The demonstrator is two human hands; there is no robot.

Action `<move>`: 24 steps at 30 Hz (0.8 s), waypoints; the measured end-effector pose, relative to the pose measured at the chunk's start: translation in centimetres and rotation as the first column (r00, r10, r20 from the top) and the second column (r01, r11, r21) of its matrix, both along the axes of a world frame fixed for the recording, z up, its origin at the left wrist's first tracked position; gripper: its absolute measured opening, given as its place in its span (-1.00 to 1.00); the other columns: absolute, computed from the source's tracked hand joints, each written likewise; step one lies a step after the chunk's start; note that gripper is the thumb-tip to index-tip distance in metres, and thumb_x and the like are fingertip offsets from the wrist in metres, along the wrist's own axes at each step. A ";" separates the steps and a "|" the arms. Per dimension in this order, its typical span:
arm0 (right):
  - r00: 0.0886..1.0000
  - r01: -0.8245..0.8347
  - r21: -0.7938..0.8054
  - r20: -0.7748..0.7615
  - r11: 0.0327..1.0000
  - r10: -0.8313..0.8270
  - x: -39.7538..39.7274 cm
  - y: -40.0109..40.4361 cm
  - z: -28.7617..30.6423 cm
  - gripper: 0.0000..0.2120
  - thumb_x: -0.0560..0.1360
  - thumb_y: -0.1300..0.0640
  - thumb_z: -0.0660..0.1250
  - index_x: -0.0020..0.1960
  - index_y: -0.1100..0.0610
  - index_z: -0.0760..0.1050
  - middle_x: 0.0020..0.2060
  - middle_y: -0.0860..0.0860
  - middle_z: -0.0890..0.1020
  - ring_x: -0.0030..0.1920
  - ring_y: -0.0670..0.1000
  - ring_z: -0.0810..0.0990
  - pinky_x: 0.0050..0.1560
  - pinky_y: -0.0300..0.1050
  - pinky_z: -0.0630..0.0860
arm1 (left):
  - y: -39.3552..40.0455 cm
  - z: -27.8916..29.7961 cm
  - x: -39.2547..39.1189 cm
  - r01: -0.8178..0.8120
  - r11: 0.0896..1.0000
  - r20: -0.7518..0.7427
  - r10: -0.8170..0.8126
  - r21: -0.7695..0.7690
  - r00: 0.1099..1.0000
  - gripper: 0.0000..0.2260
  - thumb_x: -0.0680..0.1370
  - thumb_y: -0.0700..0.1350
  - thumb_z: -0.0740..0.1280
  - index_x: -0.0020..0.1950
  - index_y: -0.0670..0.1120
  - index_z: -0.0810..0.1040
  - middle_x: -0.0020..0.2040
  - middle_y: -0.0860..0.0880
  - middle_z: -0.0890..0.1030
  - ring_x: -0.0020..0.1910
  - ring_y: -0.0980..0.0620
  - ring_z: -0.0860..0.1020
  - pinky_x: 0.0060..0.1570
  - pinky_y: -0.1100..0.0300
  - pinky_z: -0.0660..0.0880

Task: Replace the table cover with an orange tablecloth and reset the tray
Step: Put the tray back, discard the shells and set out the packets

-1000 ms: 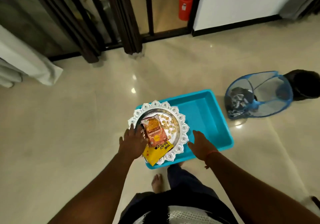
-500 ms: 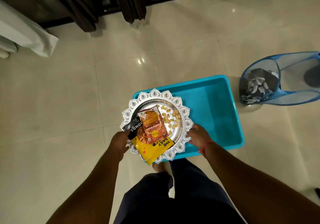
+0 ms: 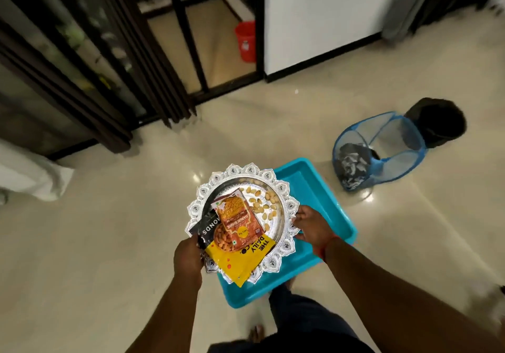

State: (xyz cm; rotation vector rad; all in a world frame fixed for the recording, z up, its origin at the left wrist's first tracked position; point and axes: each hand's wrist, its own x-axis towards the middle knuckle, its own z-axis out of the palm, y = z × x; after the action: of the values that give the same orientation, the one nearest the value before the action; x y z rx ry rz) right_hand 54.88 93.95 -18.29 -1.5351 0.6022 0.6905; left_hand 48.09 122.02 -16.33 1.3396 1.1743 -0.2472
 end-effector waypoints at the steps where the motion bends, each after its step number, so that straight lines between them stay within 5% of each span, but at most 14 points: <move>1: 0.999 0.042 0.008 0.024 0.999 -0.042 -0.7 -0.5 0.9 -0.77 0.55 0.41 0.21 0.09 0.16 0.50 -0.14 0.05 0.56 -0.18 -0.03 0.53 -0.14 -0.10 0.51 | -0.2 0.7 0.2 0.046 0.998 0.032 -0.047 0.034 0.998 -0.84 0.52 -0.04 0.28 -0.24 -0.05 0.49 -0.25 -0.07 0.53 -0.24 -0.06 0.50 -0.13 0.11 0.44; 3: 0.985 0.150 0.017 0.080 0.989 -0.151 -2.6 -1.8 2.8 -0.74 0.55 0.38 0.23 0.20 0.20 0.51 -0.10 0.07 0.60 -0.10 0.02 0.57 -0.05 -0.03 0.53 | -1.1 2.4 0.5 0.140 0.986 0.096 -0.148 0.088 0.984 -0.83 0.40 0.01 0.31 -0.30 -0.07 0.51 -0.31 -0.11 0.55 -0.22 -0.11 0.52 -0.13 0.03 0.45; 5: 0.956 0.264 0.055 0.120 0.963 -0.268 -4.8 -3.5 4.6 -0.70 0.54 0.39 0.23 0.24 0.23 0.51 -0.09 0.10 0.62 -0.08 0.06 0.58 -0.01 0.02 0.54 | -2.9 4.4 1.0 0.231 0.969 0.151 -0.242 0.086 0.958 -0.83 0.52 -0.02 0.28 -0.23 -0.04 0.51 -0.26 -0.06 0.54 -0.15 -0.10 0.51 -0.07 0.05 0.46; 8: 0.889 0.404 0.109 0.185 0.908 -0.418 -8.8 -6.1 7.6 -0.73 0.54 0.39 0.20 0.16 0.21 0.54 -0.10 0.15 0.64 -0.14 0.09 0.60 -0.02 0.04 0.55 | -6.2 6.4 1.7 0.337 0.935 0.208 -0.353 0.109 0.912 -0.82 0.62 -0.08 0.20 -0.16 -0.03 0.51 -0.19 -0.05 0.55 -0.13 -0.13 0.53 0.08 -0.07 0.49; 11: 0.792 0.541 0.180 0.218 0.821 -0.570 -12.8 -9.0 10.3 -0.73 0.56 0.35 0.19 0.12 0.13 0.58 -0.14 0.10 0.67 -0.21 0.06 0.62 -0.12 -0.03 0.58 | -10.2 7.9 1.6 0.411 0.899 0.275 -0.438 0.153 0.856 -0.78 0.58 -0.09 0.20 -0.19 -0.12 0.55 -0.17 -0.17 0.62 -0.09 -0.24 0.61 -0.01 -0.25 0.54; 13: 0.715 0.616 0.216 0.251 0.757 -0.653 -15.2 -11.4 12.1 -0.73 0.55 0.33 0.20 0.11 0.10 0.60 -0.19 0.06 0.69 -0.26 0.03 0.62 -0.18 -0.09 0.56 | -13.7 9.3 0.8 0.456 0.882 0.298 -0.470 0.119 0.831 -0.79 0.57 -0.06 0.21 -0.17 -0.11 0.56 -0.17 -0.15 0.63 -0.10 -0.19 0.61 0.00 -0.21 0.55; 17: 0.546 0.733 0.264 0.322 0.627 -0.773 -19.7 -17.2 15.0 -0.75 0.58 0.33 0.18 0.00 0.08 0.59 -0.32 -0.02 0.67 -0.33 -0.02 0.60 -0.23 -0.13 0.52 | -21.5 12.3 -1.1 0.521 0.853 0.399 -0.486 0.024 0.778 -0.81 0.59 -0.13 0.21 -0.16 -0.13 0.55 -0.20 -0.17 0.61 -0.34 -0.09 0.56 -0.34 0.11 0.42; 21: 0.383 0.804 0.317 0.370 0.502 -0.847 -24.8 -23.7 17.4 -0.77 0.60 0.31 0.16 -0.05 0.10 0.56 -0.37 -0.02 0.62 -0.40 -0.04 0.55 -0.40 -0.20 0.47 | -30.5 14.6 -3.4 0.620 0.782 0.497 -0.514 -0.062 0.699 -0.85 0.55 -0.19 0.23 -0.13 -0.13 0.59 -0.20 -0.17 0.64 -0.30 -0.08 0.58 -0.27 0.14 0.47; 24: 0.238 0.849 0.361 0.391 0.386 -0.889 -29.6 -29.8 18.1 -0.80 0.60 0.26 0.20 0.02 0.13 0.60 -0.19 0.04 0.69 -0.20 0.06 0.62 -0.18 -0.08 0.56 | -38.9 15.7 -5.4 0.668 0.741 0.539 -0.535 -0.069 0.650 -0.87 0.50 -0.21 0.27 -0.14 -0.14 0.61 -0.22 -0.17 0.63 -0.27 -0.09 0.57 -0.20 0.07 0.49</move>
State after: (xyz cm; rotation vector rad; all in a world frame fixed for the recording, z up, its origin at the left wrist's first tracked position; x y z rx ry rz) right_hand 25.31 64.20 -0.19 -0.9610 0.8577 -0.6195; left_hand 42.67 83.13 -0.64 1.4105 0.2072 -0.4980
